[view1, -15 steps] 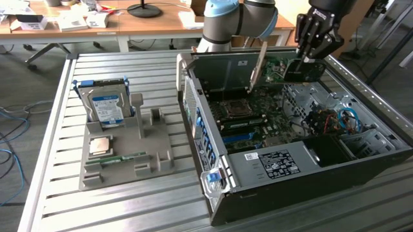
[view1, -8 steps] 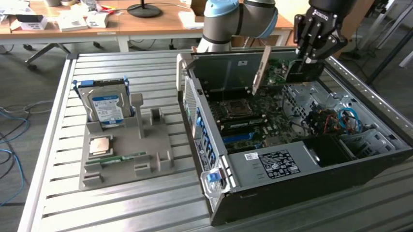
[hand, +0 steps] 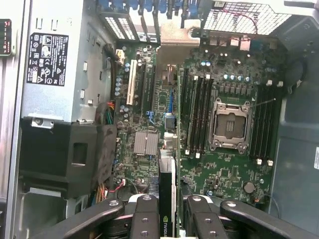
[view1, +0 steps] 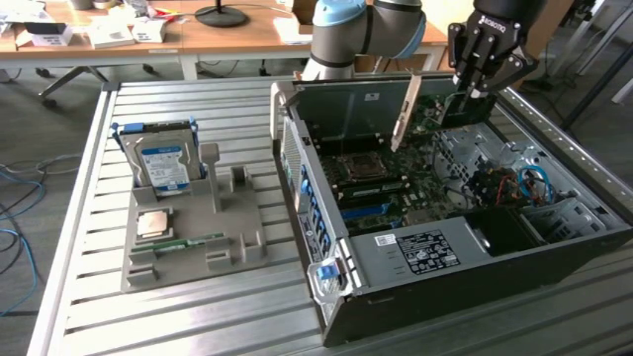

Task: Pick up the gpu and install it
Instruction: 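Insert the gpu into the slot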

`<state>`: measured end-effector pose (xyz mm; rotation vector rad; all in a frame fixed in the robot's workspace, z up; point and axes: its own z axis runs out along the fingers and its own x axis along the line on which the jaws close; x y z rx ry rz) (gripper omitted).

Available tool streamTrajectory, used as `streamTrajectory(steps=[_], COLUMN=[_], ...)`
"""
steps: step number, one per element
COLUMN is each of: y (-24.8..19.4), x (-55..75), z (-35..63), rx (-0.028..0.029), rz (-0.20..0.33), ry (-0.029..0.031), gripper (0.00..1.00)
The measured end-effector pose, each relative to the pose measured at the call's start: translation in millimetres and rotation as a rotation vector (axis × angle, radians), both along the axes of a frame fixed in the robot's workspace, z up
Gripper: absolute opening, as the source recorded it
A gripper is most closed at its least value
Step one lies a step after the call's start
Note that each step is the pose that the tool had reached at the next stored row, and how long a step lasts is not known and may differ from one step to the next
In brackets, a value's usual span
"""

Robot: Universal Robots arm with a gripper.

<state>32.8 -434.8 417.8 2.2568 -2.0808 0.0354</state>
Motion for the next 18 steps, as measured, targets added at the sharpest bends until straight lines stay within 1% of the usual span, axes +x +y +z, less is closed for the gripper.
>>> streamTrajectory(steps=[5, 8, 14, 18], y=[0.0, 0.1, 0.7, 1.2], x=[0.0, -2.2, -10.7, -17.8], z=[0.0, 0.0, -0.1, -0.3], rx=[0.0, 0.0, -0.0001, -0.0001], rz=[0.001, -0.002, -0.034, -0.045], ry=[0.0, -0.0018, -0.0038, -0.0053], gripper=[0.26, 0.26, 0.26, 0.26])
